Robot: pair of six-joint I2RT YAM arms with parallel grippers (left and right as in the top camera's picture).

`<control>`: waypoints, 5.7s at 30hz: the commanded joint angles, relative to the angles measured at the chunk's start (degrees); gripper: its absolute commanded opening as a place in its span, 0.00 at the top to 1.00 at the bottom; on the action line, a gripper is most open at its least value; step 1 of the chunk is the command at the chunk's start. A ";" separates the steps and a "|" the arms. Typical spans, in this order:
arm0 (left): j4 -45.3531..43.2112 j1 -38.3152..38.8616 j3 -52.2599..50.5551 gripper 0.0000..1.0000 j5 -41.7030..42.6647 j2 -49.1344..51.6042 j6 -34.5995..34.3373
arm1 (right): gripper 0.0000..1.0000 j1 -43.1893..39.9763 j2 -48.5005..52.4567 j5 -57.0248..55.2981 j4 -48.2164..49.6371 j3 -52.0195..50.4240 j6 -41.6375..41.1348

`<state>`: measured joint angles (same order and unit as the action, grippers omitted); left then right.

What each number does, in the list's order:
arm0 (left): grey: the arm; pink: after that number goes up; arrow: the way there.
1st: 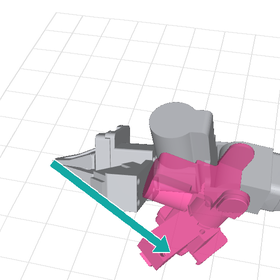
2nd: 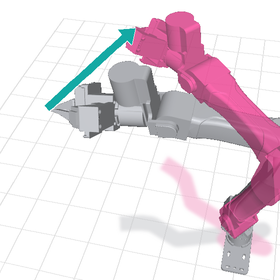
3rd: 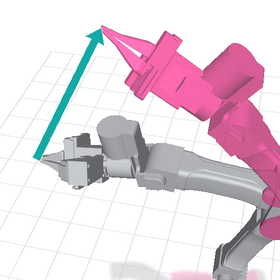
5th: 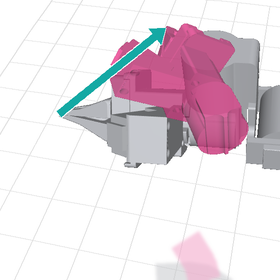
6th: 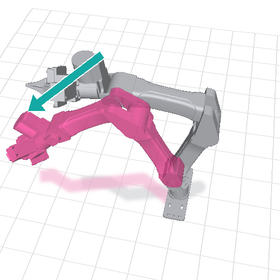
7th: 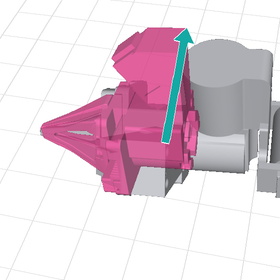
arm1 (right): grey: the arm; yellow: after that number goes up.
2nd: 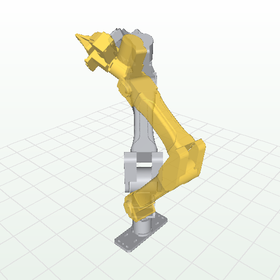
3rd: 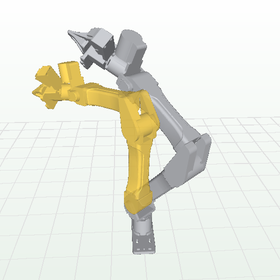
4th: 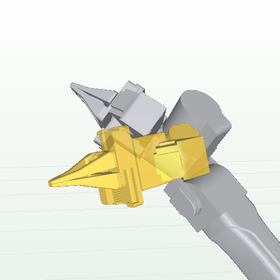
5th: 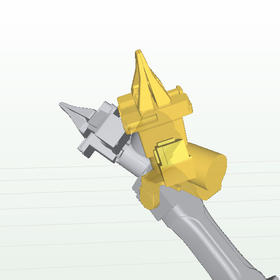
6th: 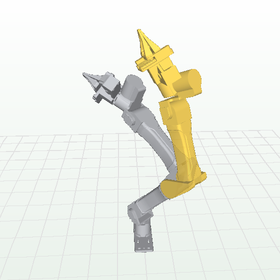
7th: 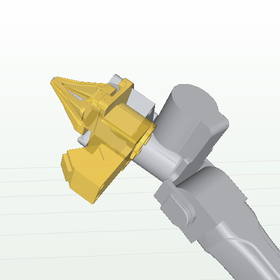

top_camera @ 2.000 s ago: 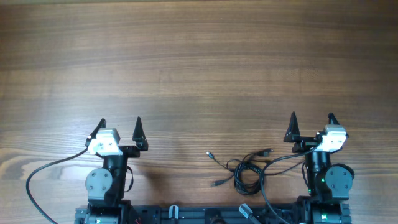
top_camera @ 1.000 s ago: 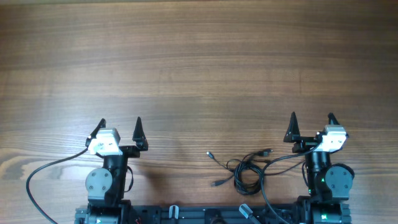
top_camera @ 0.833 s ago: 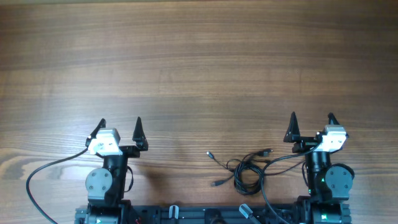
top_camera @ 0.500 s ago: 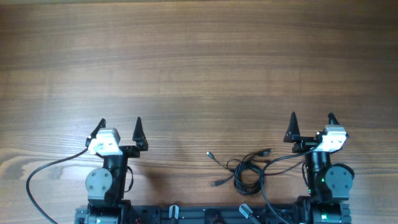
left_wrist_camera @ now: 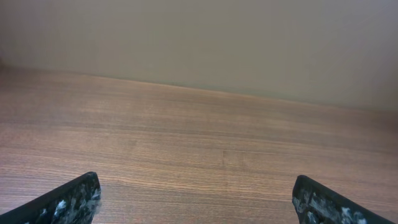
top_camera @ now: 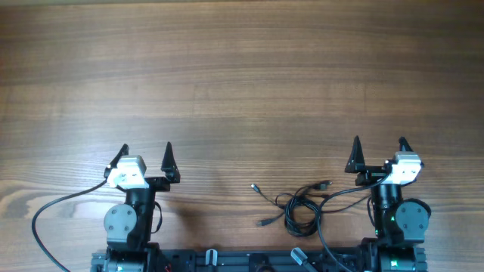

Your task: Untangle cables

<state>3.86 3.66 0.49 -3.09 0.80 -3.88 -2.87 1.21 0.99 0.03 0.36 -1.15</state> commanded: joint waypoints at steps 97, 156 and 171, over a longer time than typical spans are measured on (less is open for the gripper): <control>51.10 4.66 59.10 0.00 8.66 59.98 -5.81 | 0.00 0.28 -0.24 -0.52 0.31 -0.07 -0.83; 50.80 4.66 59.10 0.00 8.63 59.98 -5.81 | 0.00 2.67 70.31 27.23 -68.76 57.72 -13.22; 44.61 4.66 59.10 0.00 8.63 59.98 -5.79 | 0.00 16.52 70.47 26.86 -66.99 45.77 -17.53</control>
<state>50.06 8.01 58.26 4.64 60.75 -9.32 13.13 71.09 28.08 -66.85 48.42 -18.02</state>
